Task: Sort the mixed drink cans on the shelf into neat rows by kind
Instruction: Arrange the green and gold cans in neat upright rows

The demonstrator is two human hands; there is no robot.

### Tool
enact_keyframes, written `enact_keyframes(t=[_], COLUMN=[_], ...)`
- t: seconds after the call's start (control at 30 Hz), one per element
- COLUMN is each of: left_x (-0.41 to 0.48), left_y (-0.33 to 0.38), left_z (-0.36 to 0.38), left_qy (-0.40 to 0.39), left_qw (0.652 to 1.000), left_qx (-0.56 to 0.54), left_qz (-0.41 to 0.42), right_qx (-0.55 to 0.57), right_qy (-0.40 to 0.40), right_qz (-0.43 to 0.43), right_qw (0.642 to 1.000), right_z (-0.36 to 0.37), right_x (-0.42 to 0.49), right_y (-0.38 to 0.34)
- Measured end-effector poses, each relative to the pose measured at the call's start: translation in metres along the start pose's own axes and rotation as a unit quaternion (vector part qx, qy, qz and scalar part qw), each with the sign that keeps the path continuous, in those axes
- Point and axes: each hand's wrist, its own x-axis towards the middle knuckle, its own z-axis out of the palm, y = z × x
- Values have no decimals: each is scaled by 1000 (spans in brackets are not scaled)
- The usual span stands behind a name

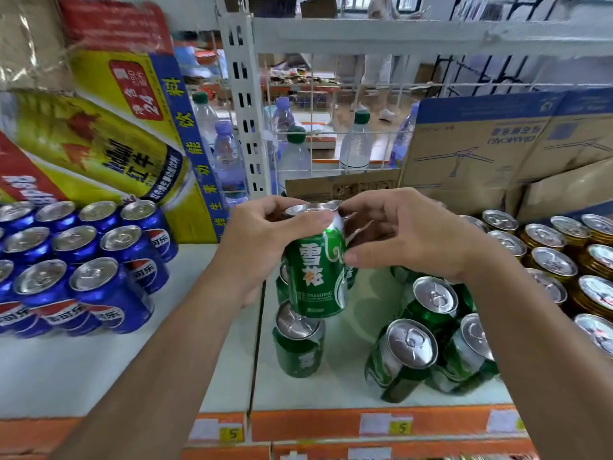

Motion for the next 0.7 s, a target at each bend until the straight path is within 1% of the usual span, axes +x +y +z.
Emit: enact_keyframes(t=[0.03, 0.07, 0.13, 0.2, 0.3, 0.33, 0.37, 0.43, 0.47, 0.5, 0.57, 0.63, 0.7], left_x=[1, 2, 4, 3, 2, 3, 4, 5, 6, 6, 5, 4, 2], left_y=[1, 2, 1, 0, -2, -4, -8, -19, -28, -38, -57, -73, -80], left_z=[4, 7, 14, 19, 18, 15, 10, -3, -10, -16, -22, -24, -21], left_qy=[4, 7, 8, -17, -80, -80, -62, -3, 14, 19, 8, -6, -19], left_qw=[1000, 1000, 998, 997, 991, 988, 982, 956, 945, 937, 927, 934, 945], left_qx=[13, 25, 53, 69, 90, 113, 156, 272, 313, 344, 373, 347, 311], left_qz=[8, 16, 32, 40, 56, 66, 83, 108, 98, 66, -29, -86, -104], right_qx=[-27, -63, -124, -118, -62, -58, -63, -93, -115, -137, -168, -188, -204], right_qy=[0, 18, 74, 118, 146, 155, 164, 170, 165, 156, 132, 110, 91], right_qz=[3, 6, 9, 3, 9, 19, 33, 61, 73, 84, 102, 125, 145], right_qw=[1000, 998, 989, 986, 987, 986, 984, 979, 977, 975, 972, 968, 964], right_z=[0, 2, 8, 12, 10, 8, 6, 4, 4, 5, 9, 17, 24], right_x=[-3, -4, -4, -4, -7, -7, -8, -8, -8, -8, -6, -1, 4], right_y=[-3, -4, -2, 5, 17, 22, 26, 33, 36, 39, 44, 50, 57])
